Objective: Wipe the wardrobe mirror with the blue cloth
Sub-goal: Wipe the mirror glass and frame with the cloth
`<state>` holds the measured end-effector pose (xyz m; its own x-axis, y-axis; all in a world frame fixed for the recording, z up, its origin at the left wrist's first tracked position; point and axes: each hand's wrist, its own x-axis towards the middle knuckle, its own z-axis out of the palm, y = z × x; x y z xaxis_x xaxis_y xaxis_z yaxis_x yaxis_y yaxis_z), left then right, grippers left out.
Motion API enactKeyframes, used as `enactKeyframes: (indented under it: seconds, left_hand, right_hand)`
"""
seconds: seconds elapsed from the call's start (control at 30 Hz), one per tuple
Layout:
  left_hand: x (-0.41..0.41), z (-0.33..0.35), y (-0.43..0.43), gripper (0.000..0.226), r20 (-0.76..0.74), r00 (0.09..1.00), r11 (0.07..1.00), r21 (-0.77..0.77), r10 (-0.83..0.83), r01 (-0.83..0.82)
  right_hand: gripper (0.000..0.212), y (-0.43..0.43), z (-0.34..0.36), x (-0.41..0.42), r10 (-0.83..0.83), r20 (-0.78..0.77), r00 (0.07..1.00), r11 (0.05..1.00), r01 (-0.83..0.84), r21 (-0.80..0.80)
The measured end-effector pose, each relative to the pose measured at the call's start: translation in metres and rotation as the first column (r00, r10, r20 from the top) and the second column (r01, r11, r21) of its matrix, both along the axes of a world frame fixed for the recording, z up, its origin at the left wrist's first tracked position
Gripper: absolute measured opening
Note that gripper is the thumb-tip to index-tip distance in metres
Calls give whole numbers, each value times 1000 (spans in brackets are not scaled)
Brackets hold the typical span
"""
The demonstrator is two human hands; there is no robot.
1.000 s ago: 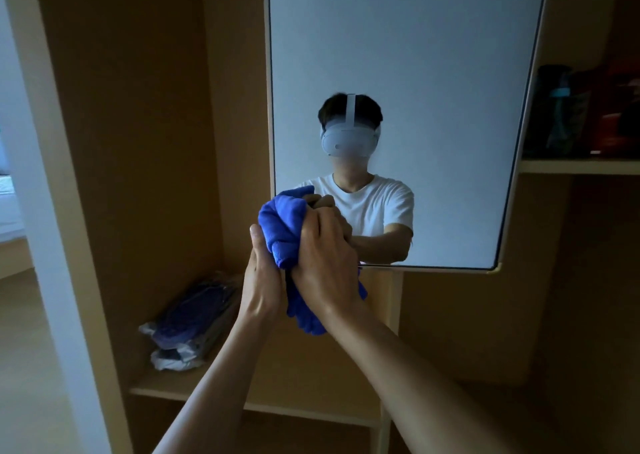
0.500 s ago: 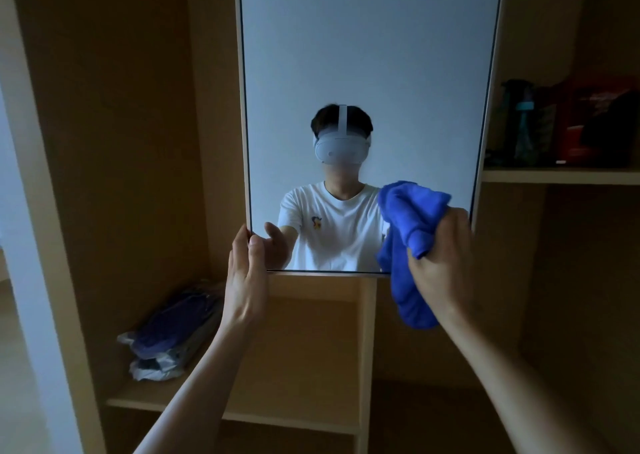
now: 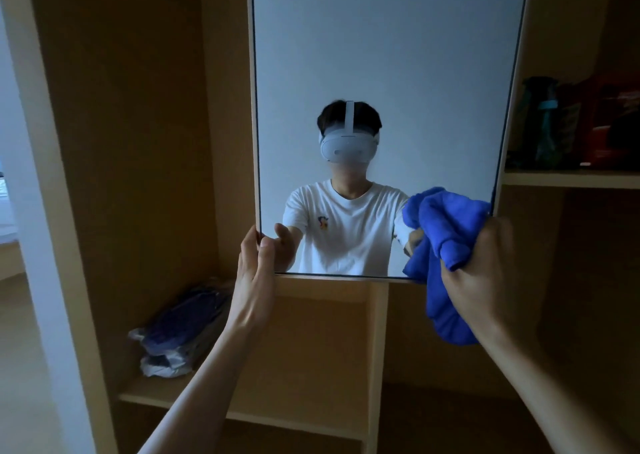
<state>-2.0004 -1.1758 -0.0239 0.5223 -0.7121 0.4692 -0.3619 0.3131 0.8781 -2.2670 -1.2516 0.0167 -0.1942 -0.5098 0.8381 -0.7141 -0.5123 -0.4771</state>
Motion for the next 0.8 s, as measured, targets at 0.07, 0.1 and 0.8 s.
enactKeyframes:
  seconds: [0.07, 0.1, 0.8]
  left_hand:
    - [4, 1, -2, 45, -9, 1000, 1000, -8, -3, 3]
    - [6, 6, -2, 43, -30, 1000, 1000, -13, 10, -10]
    - [29, 261, -32, 45, 56, 998, 988, -154, 12, -4]
  right_hand:
    - [30, -16, -13, 7, 120, -198, 973, 991, -106, 81]
    - [37, -18, -19, 10, 164, -242, 956, 984, -140, 113]
    - [34, 25, 243, 103, 96, -598, 796, 939, -272, -212]
